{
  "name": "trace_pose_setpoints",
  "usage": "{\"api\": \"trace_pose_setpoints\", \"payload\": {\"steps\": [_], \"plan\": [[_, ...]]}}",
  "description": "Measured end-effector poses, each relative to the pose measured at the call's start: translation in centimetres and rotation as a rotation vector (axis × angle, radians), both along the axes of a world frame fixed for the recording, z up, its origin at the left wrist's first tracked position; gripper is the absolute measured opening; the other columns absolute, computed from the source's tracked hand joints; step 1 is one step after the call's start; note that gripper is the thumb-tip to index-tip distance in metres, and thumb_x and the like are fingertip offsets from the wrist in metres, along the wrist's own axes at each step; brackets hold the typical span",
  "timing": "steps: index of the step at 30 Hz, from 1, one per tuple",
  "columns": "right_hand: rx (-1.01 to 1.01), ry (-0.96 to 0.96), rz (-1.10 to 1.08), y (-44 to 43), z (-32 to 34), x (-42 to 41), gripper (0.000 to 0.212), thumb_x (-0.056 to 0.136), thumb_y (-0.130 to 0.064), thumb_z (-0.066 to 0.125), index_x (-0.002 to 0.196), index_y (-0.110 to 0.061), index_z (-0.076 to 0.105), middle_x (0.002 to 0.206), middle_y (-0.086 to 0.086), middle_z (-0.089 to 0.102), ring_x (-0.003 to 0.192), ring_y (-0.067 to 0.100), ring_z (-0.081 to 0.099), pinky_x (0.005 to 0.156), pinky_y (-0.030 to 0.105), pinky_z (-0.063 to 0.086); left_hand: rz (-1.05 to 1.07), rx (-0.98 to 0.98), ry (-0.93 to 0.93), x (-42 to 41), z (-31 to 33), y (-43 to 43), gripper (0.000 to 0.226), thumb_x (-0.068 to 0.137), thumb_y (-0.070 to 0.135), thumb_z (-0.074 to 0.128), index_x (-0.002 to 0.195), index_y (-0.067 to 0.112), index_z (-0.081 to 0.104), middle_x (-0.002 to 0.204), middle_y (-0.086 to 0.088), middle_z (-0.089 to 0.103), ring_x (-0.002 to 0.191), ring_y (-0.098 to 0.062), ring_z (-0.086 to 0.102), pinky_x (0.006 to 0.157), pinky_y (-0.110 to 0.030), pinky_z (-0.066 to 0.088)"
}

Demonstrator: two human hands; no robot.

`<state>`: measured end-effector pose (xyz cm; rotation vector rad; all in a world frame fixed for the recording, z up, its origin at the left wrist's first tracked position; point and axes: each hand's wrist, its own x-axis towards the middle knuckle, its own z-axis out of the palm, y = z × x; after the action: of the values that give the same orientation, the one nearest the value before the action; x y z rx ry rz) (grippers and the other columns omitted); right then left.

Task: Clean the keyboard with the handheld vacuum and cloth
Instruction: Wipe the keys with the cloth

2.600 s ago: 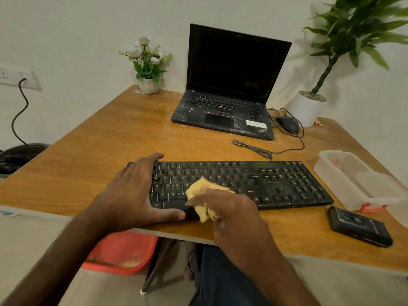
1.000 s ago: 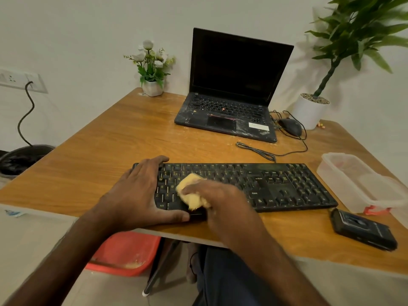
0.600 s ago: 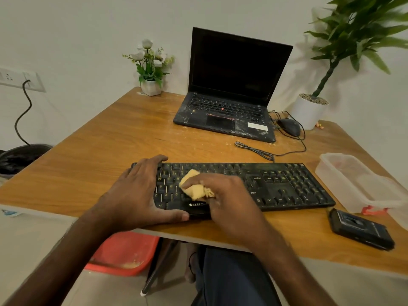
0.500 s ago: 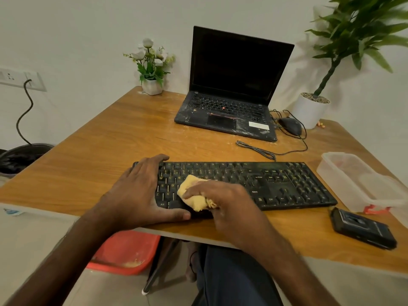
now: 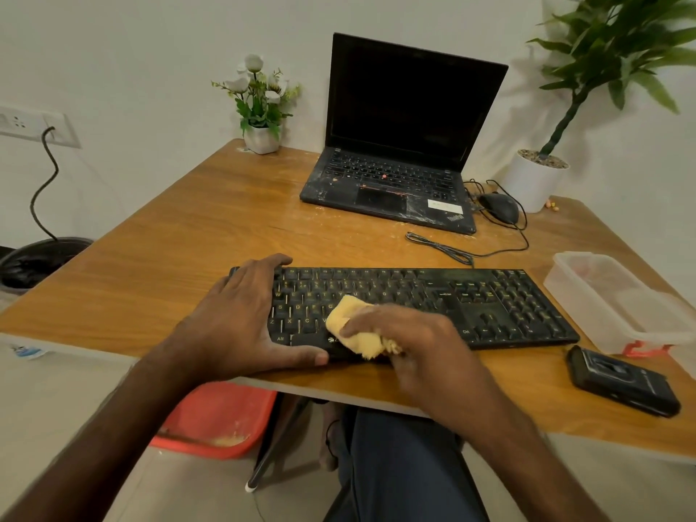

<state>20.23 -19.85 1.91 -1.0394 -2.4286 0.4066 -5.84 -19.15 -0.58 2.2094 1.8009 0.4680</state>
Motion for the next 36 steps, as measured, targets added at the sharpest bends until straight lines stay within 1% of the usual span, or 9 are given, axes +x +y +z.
{"api": "trace_pose_setpoints", "payload": {"steps": [3, 6, 8, 10, 14, 17, 26, 31, 36], "plan": [[0.041, 0.087, -0.201, 2.8, 0.5, 0.9, 0.056, 0.086, 0.011, 0.058, 0.123, -0.030, 0.066, 0.131, -0.013, 0.060, 0.117, -0.009, 0.046, 0.100, 0.009, 0.042, -0.022, 0.011, -0.036, -0.1, 0.0, 0.0, 0.140, 0.044, 0.104, 0.053, 0.154, 0.030, 0.009, 0.152, 0.005, 0.032, 0.138, -0.011, 0.034, 0.119, -0.039, 0.031], [0.004, 0.150, -0.293, 3.8, 0.6, 0.3, 0.054, 0.088, 0.013, 0.057, 0.123, -0.028, 0.066, 0.125, -0.009, 0.065, 0.109, -0.001, 0.056, 0.093, 0.024, 0.054, -0.073, -0.080, -0.286, -1.7, 0.0, -0.5, 0.139, 0.042, 0.088, 0.077, 0.152, 0.042, 0.005, 0.149, 0.013, 0.031, 0.131, 0.005, 0.039, 0.109, -0.021, 0.035], [0.015, 0.121, -0.313, 3.2, 0.2, -0.8, 0.054, 0.089, 0.010, 0.057, 0.125, -0.029, 0.065, 0.125, -0.010, 0.065, 0.105, -0.005, 0.053, 0.094, 0.011, 0.047, -0.087, -0.149, -0.387, -3.0, 0.0, -0.9, 0.144, 0.039, 0.077, 0.086, 0.151, 0.049, 0.000, 0.147, 0.017, 0.030, 0.127, 0.015, 0.037, 0.101, -0.014, 0.036], [0.040, 0.131, -0.296, 2.3, -0.3, -2.4, 0.053, 0.089, 0.008, 0.055, 0.128, -0.027, 0.064, 0.128, -0.010, 0.063, 0.109, -0.008, 0.050, 0.095, 0.000, 0.036, -0.080, -0.147, -0.372, -3.5, -0.1, -0.9, 0.145, 0.040, 0.075, 0.088, 0.152, 0.049, 0.000, 0.147, 0.018, 0.028, 0.127, 0.013, 0.036, 0.102, -0.016, 0.037], [0.044, 0.104, -0.130, -0.1, -0.7, -5.9, 0.051, 0.088, 0.007, 0.058, 0.128, -0.023, 0.064, 0.131, -0.003, 0.064, 0.122, 0.008, 0.056, 0.105, 0.022, 0.044, -0.035, -0.096, -0.351, -3.3, -0.7, -0.9, 0.141, 0.040, 0.079, 0.086, 0.151, 0.050, 0.004, 0.149, 0.015, 0.028, 0.131, -0.004, 0.038, 0.108, -0.029, 0.040], [0.095, 0.006, 0.018, -1.2, -1.1, -5.9, 0.051, 0.081, 0.011, 0.060, 0.124, -0.016, 0.066, 0.127, 0.005, 0.066, 0.124, 0.019, 0.058, 0.106, 0.032, 0.045, -0.029, -0.090, -0.354, -3.4, -0.8, -1.0, 0.140, 0.040, 0.080, 0.085, 0.151, 0.049, 0.006, 0.146, 0.017, 0.029, 0.128, 0.001, 0.039, 0.103, -0.024, 0.039], [0.071, 0.078, -0.281, 1.7, 0.3, -1.1, 0.055, 0.083, 0.015, 0.058, 0.120, -0.025, 0.068, 0.130, -0.005, 0.064, 0.120, -0.002, 0.048, 0.111, 0.026, 0.040, -0.039, -0.083, -0.368, -3.2, -0.7, -1.1, 0.136, 0.041, 0.081, 0.081, 0.151, 0.046, 0.008, 0.143, 0.020, 0.029, 0.121, 0.019, 0.034, 0.099, -0.018, 0.037], [0.188, -0.036, -0.073, -1.4, -1.3, -3.0, 0.048, 0.079, 0.004, 0.055, 0.119, -0.018, 0.069, 0.125, 0.005, 0.068, 0.121, 0.019, 0.060, 0.105, 0.038, 0.044, -0.033, -0.088, -0.349, -3.3, -0.9, -1.1, 0.135, 0.042, 0.083, 0.080, 0.150, 0.047, 0.008, 0.144, 0.018, 0.031, 0.123, 0.008, 0.040, 0.102, -0.022, 0.039], [0.115, 0.010, -0.360, 2.6, 0.4, -0.8, 0.050, 0.089, 0.007, 0.050, 0.126, -0.024, 0.064, 0.131, -0.002, 0.062, 0.115, 0.009, 0.057, 0.103, 0.029, 0.047, -0.070, -0.062, -0.315, -3.1, -0.9, -1.0, 0.133, 0.046, 0.082, 0.078, 0.152, 0.041, 0.009, 0.145, 0.016, 0.031, 0.129, 0.003, 0.037, 0.110, -0.027, 0.038]]}}
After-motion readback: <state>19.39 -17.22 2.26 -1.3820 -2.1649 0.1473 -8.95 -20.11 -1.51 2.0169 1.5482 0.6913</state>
